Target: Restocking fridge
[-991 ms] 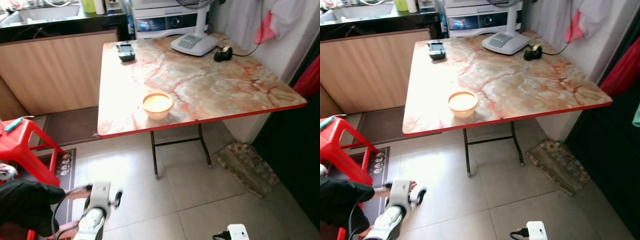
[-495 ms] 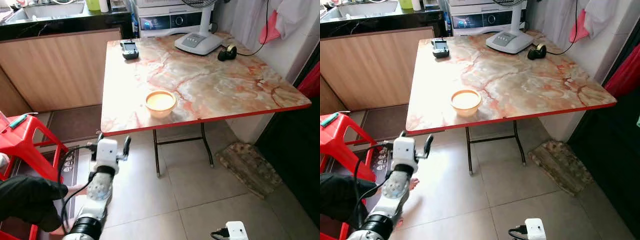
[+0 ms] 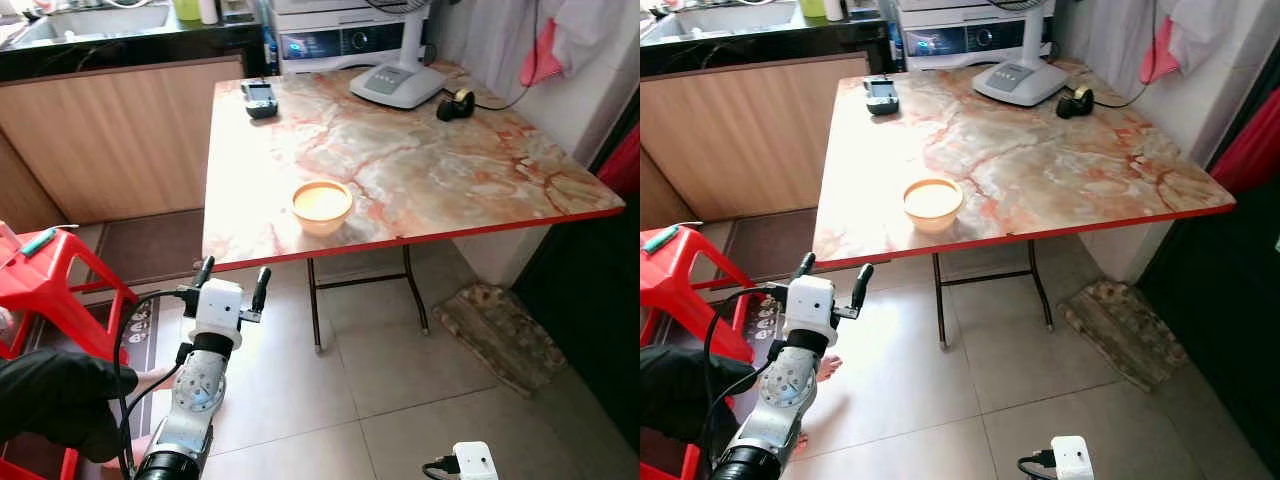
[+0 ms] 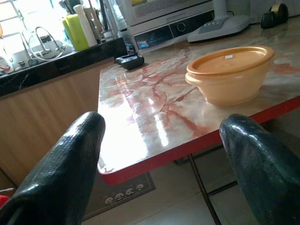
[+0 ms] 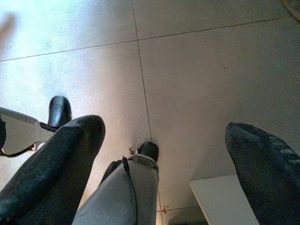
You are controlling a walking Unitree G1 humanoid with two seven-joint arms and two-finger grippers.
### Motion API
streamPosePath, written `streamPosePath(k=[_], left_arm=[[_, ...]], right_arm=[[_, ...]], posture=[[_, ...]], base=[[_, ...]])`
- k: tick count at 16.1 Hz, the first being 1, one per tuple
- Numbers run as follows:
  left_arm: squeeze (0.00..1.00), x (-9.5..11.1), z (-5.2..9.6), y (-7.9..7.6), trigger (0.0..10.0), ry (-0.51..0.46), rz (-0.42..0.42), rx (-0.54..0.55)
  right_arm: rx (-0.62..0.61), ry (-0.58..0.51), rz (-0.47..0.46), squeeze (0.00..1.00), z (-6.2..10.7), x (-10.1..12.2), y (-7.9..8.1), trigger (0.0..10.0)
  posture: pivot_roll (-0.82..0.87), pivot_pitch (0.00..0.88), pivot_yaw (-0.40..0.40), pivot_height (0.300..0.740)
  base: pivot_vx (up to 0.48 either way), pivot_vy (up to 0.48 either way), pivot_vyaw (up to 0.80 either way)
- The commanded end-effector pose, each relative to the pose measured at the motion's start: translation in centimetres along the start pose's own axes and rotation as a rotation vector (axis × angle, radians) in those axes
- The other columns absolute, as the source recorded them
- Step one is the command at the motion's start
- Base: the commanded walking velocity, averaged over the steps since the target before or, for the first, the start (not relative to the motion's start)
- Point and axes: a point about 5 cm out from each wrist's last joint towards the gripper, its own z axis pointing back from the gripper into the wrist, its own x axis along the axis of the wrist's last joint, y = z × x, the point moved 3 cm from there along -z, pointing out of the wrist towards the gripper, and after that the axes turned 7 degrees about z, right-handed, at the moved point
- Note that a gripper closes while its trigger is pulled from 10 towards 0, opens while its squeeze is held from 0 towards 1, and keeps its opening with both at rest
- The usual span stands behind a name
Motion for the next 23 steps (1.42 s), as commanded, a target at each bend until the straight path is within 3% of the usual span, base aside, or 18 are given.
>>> streamPosePath(k=[1,15,17,23], left_arm=[[0.00,-0.3,0.2,0.3,10.0,0.019,0.013,0.018],[0.00,0.1,0.2,0.0,10.0,0.029,0.001,-0.019],[0.00,1.6,-1.6,0.5,10.0,-0.009,0.044,-0.035],[0.00,1.7,-1.9,0.6,10.0,0.001,0.043,-0.041]], right_arm=[[-0.002,-0.002,0.001,0.00,0.0,-0.1,0.1,10.0],[-0.007,-0.015,-0.013,0.00,0.0,-0.1,0.2,10.0],[0.004,-0.004,-0.002,0.00,0.1,-0.5,0.3,10.0],[0.007,-0.011,-0.003,0.00,0.1,-0.2,0.3,10.0]], posture=[[-0.01,0.019,0.034,0.740],[-0.01,0.012,0.041,0.740],[0.01,0.000,0.037,0.740],[0.01,0.000,0.036,0.740]], base=[[0.000,0.000,0.00],[0.000,0.000,0.00],[0.349,0.000,0.00],[0.358,0.000,0.00]])
